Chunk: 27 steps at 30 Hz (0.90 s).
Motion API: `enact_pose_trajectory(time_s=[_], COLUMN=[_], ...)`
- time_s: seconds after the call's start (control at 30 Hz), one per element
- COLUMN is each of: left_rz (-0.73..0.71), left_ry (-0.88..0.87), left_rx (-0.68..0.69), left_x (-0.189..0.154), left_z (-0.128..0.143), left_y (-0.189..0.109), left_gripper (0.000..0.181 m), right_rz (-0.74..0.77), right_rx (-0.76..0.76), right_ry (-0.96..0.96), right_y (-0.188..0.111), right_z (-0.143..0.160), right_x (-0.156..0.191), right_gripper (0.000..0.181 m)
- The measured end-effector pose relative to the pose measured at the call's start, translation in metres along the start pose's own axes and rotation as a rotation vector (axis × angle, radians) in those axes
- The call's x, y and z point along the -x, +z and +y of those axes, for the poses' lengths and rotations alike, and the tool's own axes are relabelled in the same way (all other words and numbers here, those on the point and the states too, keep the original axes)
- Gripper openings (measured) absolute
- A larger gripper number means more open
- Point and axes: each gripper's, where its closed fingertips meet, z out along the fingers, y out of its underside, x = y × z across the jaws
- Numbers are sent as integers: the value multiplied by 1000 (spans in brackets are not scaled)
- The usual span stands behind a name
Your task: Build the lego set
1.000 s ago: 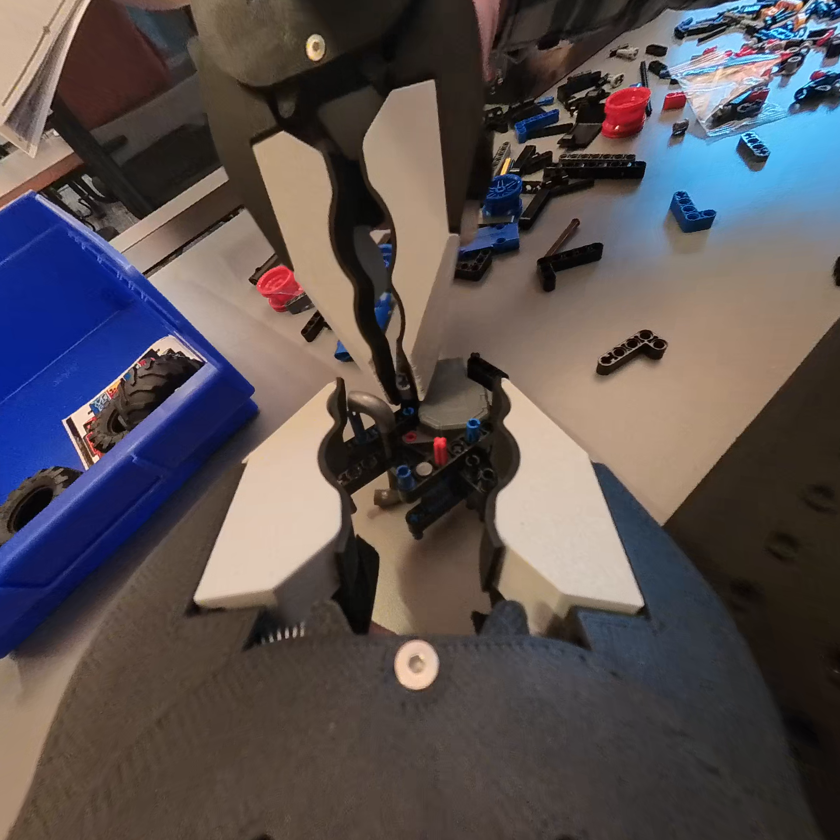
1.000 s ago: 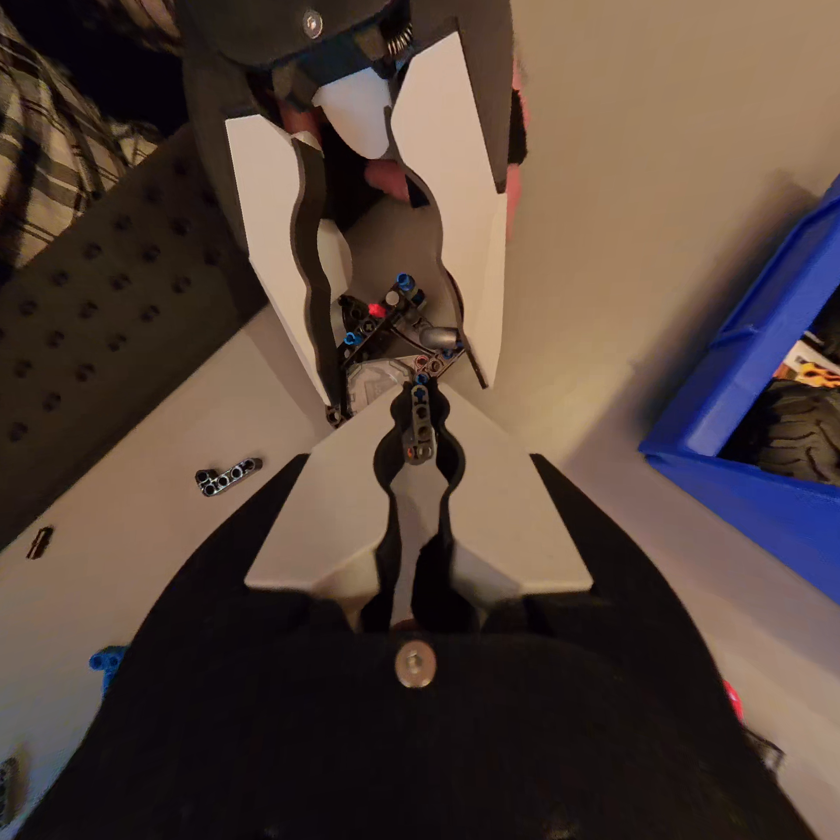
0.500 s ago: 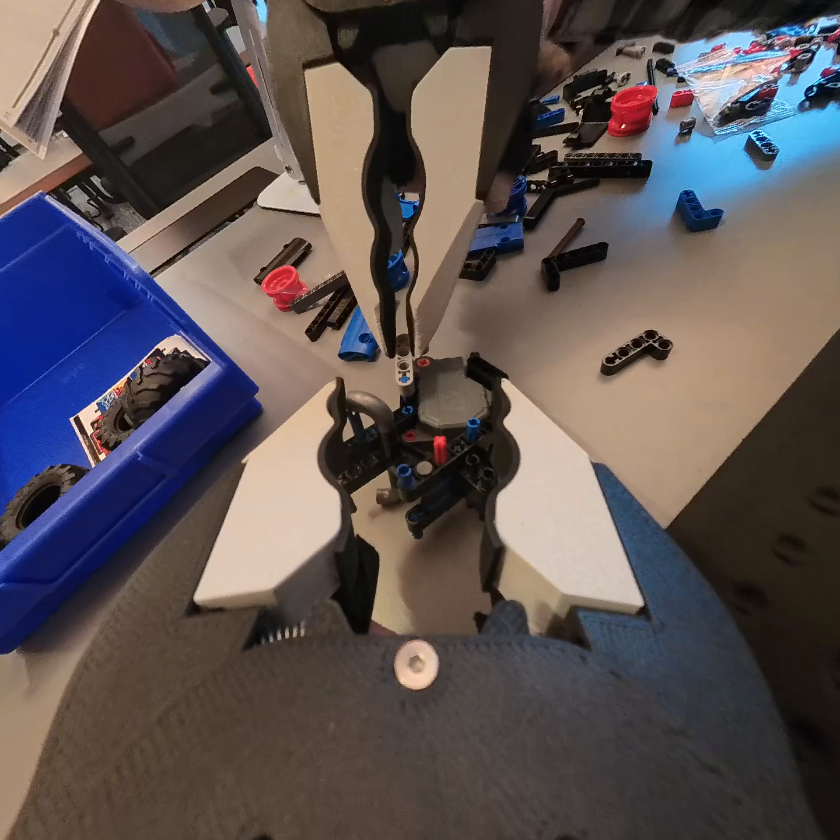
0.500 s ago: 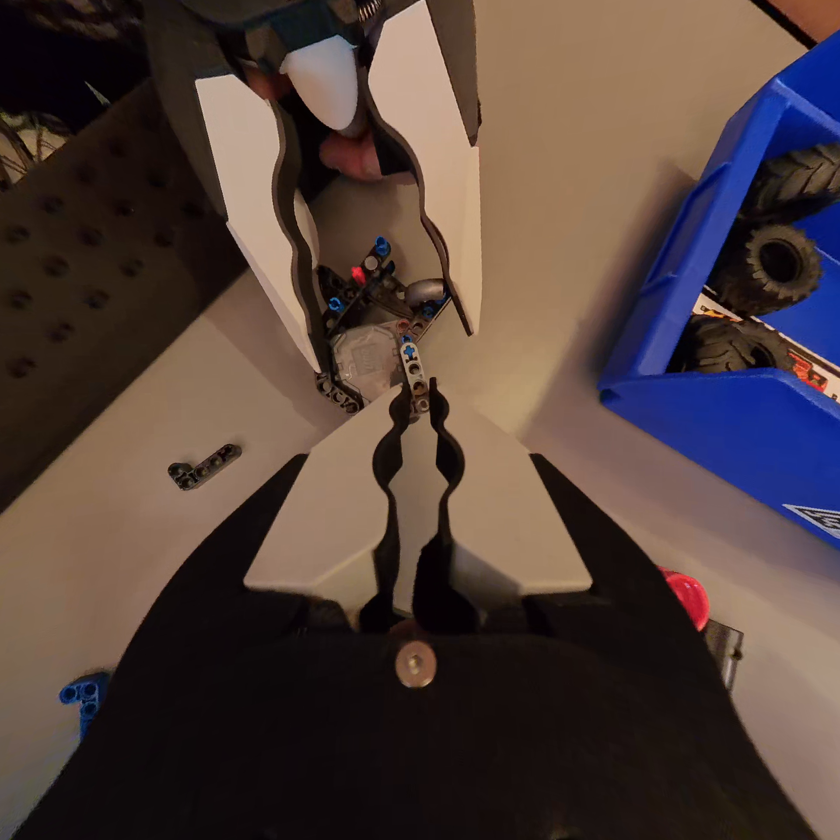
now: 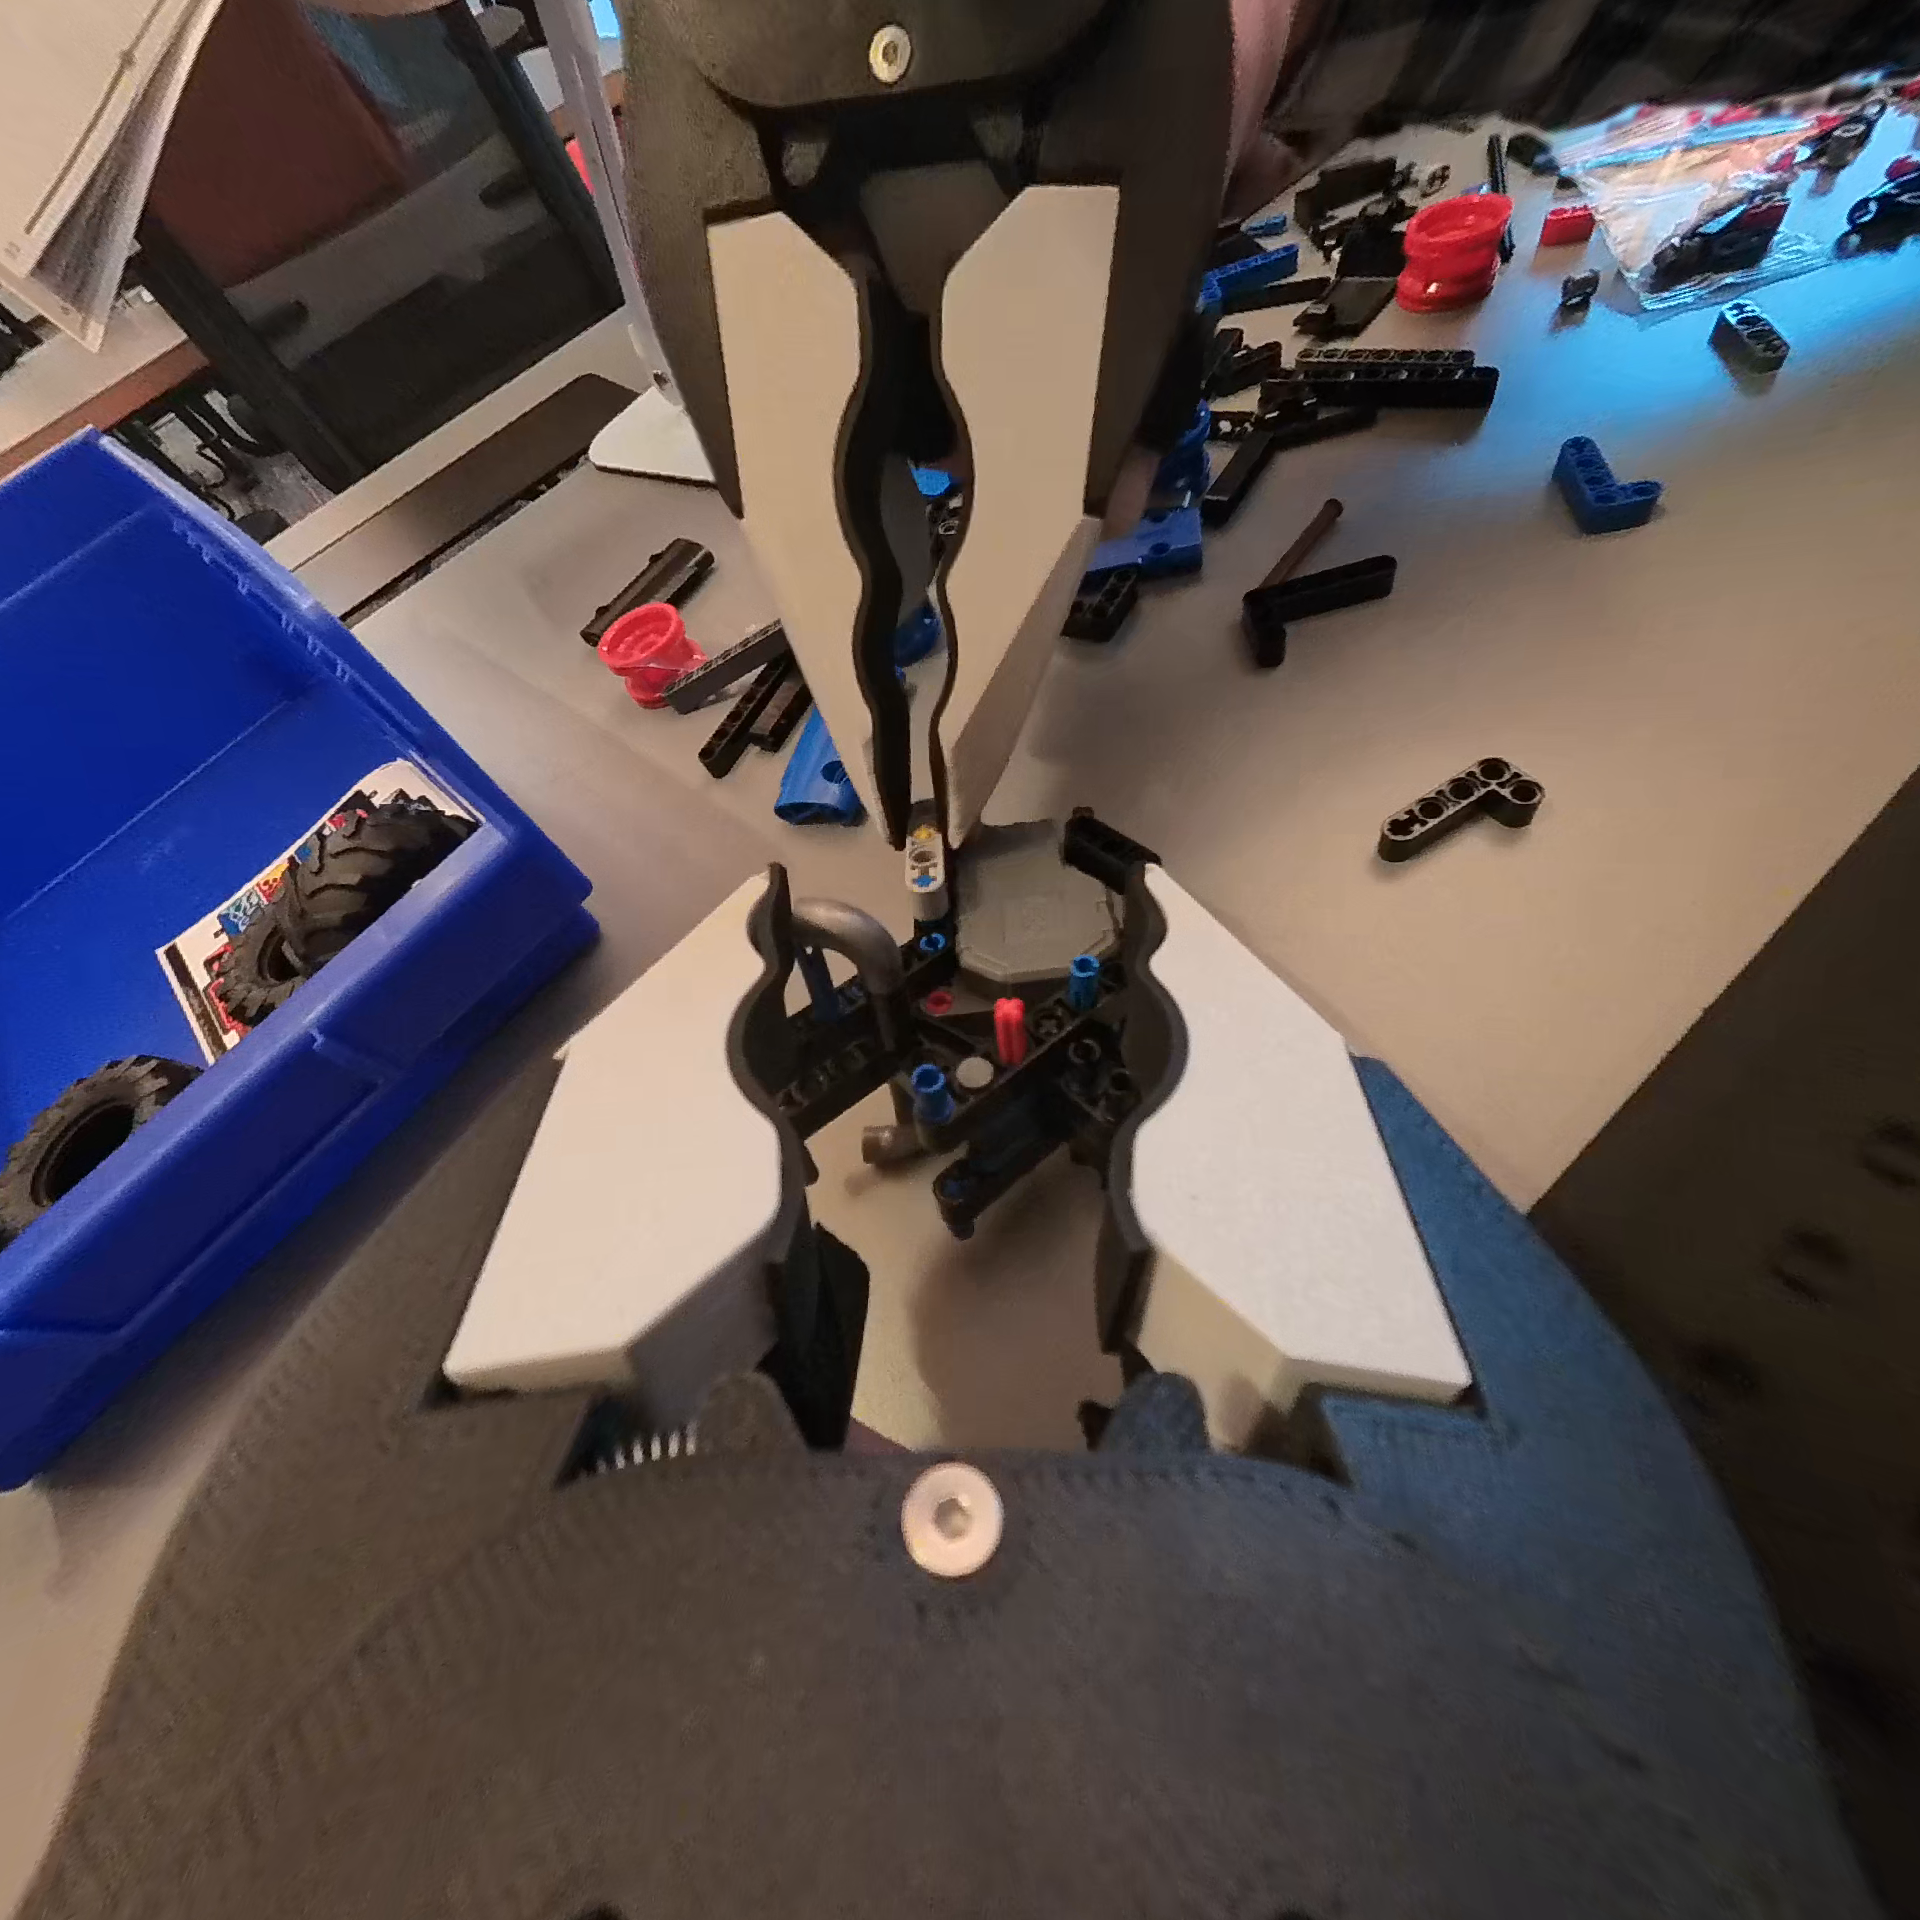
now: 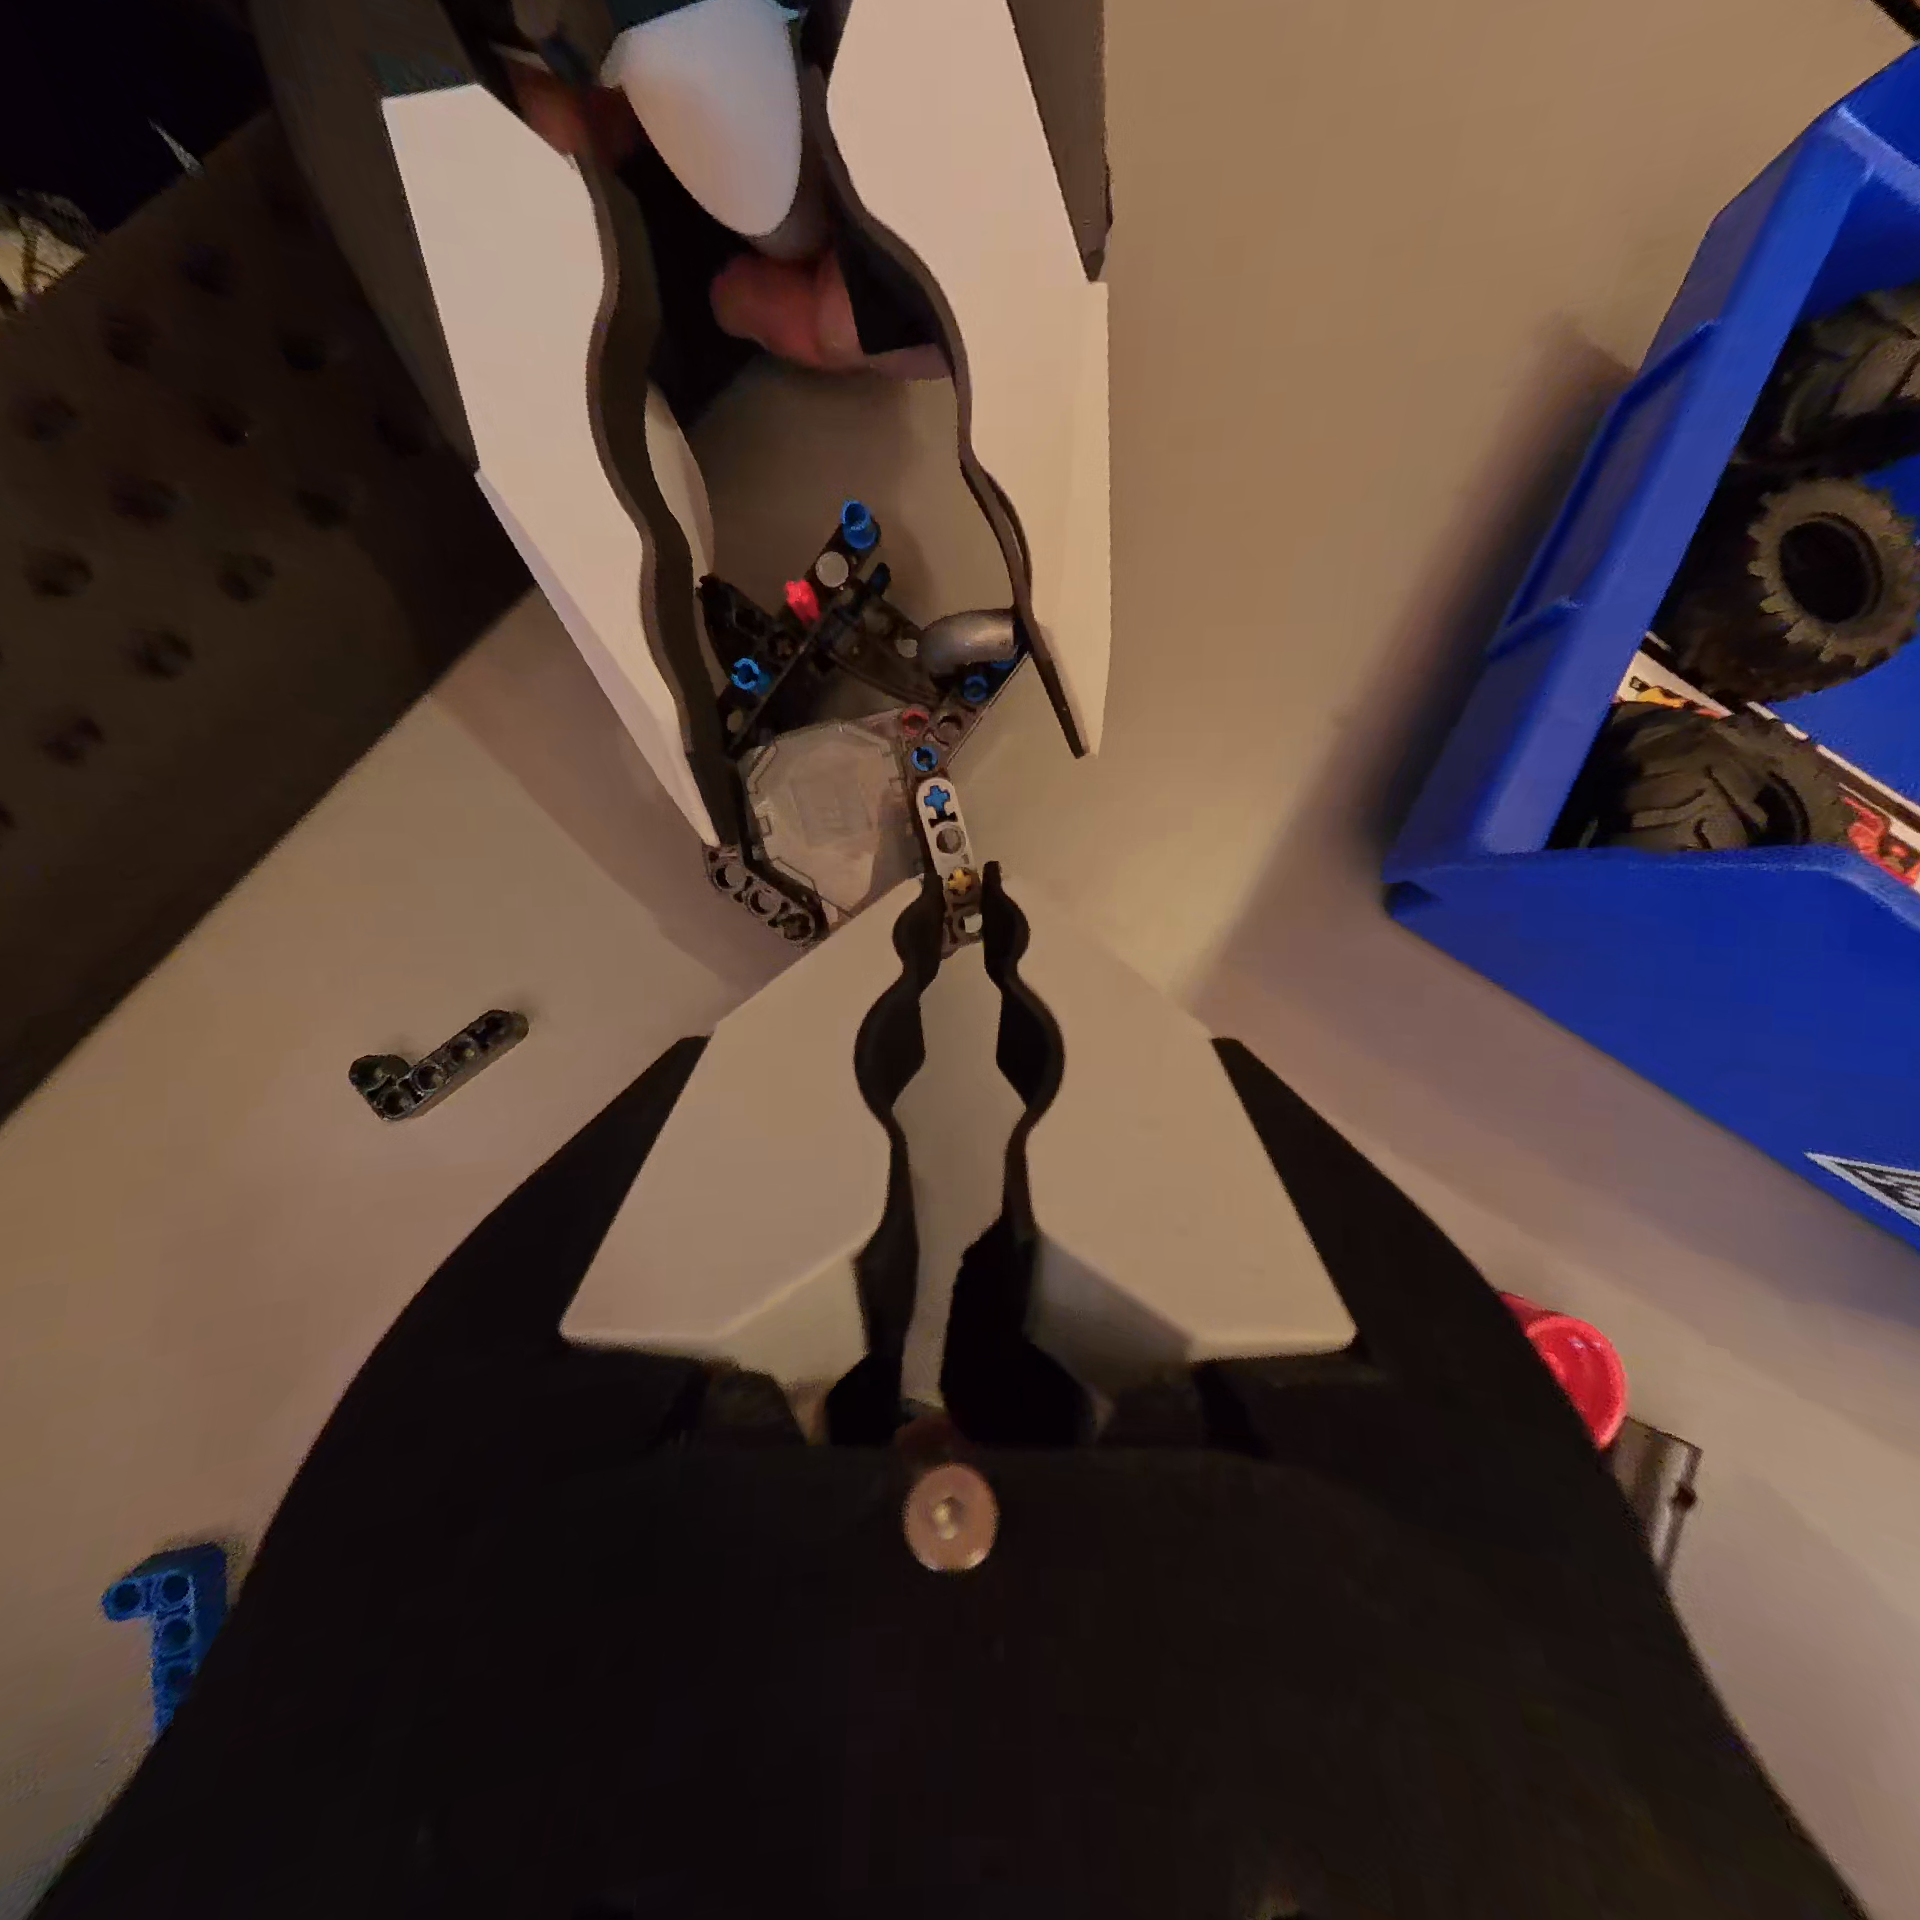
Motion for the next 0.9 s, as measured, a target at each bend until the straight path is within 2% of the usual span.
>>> enact_pose_trajectory(time_s=[0.13, 0.2, 0.27, 0.43, 0.5, 0.6, 0.63, 0.7, 0.77, 0.9], left_rz=[-13, -17, -14, -23, -39, -57, -55, -36, -41, -16], left_ry=[12, 20, 16, 8, -30, -76, -84, -108, -112, -148], left_rx=[3, 3, 3, 1, -16, -43, -37, -11, -13, 1], left_x=[0, 0, 0, 3, 7, 15, 16, 17, 19, 18], left_z=[0, 0, 0, 1, -1, -2, -1, 5, 6, 10], left_y=[0, 0, 0, -1, -6, -18, -20, -23, -25, -26], left_gripper=[63, 63, 62, 67, 79, 83, 83, 82, 82, 84], right_rz=[42, 39, 44, 72, 108, 117, 83, 43, 49, 184], right_rx=[1, -49, -26, -20, -55, -10, -4, -53, -67, -37], right_ry=[-28, -15, -27, -21, 19, 84, 116, 164, 157, 57], right_y=[-3, -6, -1, -3, -12, -9, -4, 2, 4, -5], right_z=[-3, -14, -13, -15, -18, -4, 1, 0, -2, -6], right_x=[-2, -1, 1, 0, -4, -5, -1, 3, 6, 8], right_gripper=[11, 8, 0, 0, 13, 41, 37, 14, 14, 13])
